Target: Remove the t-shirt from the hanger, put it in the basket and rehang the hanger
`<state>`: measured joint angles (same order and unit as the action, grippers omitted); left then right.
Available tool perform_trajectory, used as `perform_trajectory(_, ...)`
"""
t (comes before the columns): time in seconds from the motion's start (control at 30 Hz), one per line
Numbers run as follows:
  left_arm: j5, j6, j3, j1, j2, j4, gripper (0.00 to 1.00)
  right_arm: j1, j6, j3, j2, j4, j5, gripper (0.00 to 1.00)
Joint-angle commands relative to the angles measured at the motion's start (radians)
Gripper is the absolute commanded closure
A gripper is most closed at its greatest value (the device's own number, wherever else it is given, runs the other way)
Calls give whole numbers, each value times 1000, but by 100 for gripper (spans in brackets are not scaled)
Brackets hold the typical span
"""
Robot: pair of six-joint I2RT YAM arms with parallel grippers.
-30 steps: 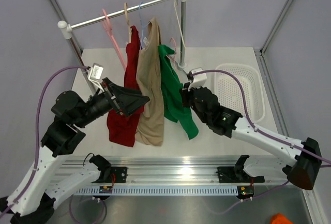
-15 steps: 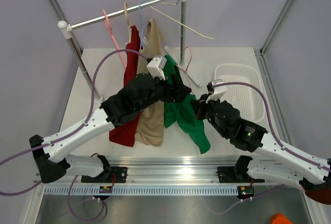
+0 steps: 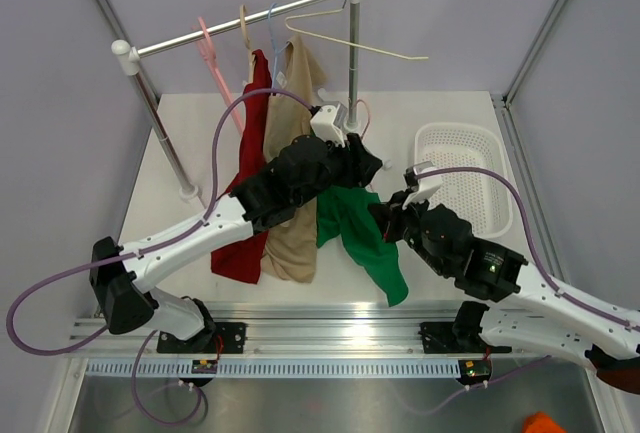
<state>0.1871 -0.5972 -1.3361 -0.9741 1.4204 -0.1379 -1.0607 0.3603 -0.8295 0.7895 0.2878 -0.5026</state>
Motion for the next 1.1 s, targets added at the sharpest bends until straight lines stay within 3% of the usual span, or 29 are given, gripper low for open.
perform_trajectory(0.0, 60, 13, -18, -3, -17, 133, 52, -28, 22, -10, -42, -38, 4, 100)
perform_trajectory(0.13, 80, 11, 5, -3, -46, 176, 84, -41, 32, -13, -45, -21, -4, 100)
perform_trajectory(0.17, 81, 11, 15, -3, -64, 181, 98, -45, 34, -14, -49, -16, 4, 100)
perform_trajectory(0.23, 81, 7, 29, -3, -90, 188, 100, -45, 40, -19, -56, 5, 25, 92)
perform_trajectory(0.27, 84, 5, 38, -3, -124, 192, 100, -47, 43, -28, -61, 16, 65, 70)
perform_trajectory(0.33, 89, -9, 60, -3, -158, 198, 100, -47, 51, -34, -81, 39, 110, 44)
perform_trajectory(0.37, 89, -12, 66, -3, -172, 198, 100, -47, 54, -40, -88, 48, 148, 23)
perform_trajectory(0.5, 100, -13, 72, -3, -242, 212, 100, -56, 80, -37, -139, 102, 231, 0)
perform_trajectory(0.67, 167, 5, 86, 17, -273, 262, 100, -102, 106, 1, -142, 94, 334, 1)
perform_trajectory(0.8, 131, -42, 84, 48, -267, 282, 100, -169, 100, 24, -96, 57, 242, 9)
perform_trajectory(0.9, 111, -58, 89, 51, -276, 284, 100, -182, 88, 38, -70, 36, 144, 25)
perform_trajectory(0.97, 106, -62, 94, 51, -293, 281, 100, -180, 77, 59, -61, 2, 99, 52)
perform_trajectory(1.03, 106, -65, 103, 51, -307, 278, 100, -182, 75, 61, -36, -19, 87, 72)
perform_trajectory(1.07, 112, -64, 106, 51, -320, 276, 100, -182, 78, 59, -24, -19, 90, 88)
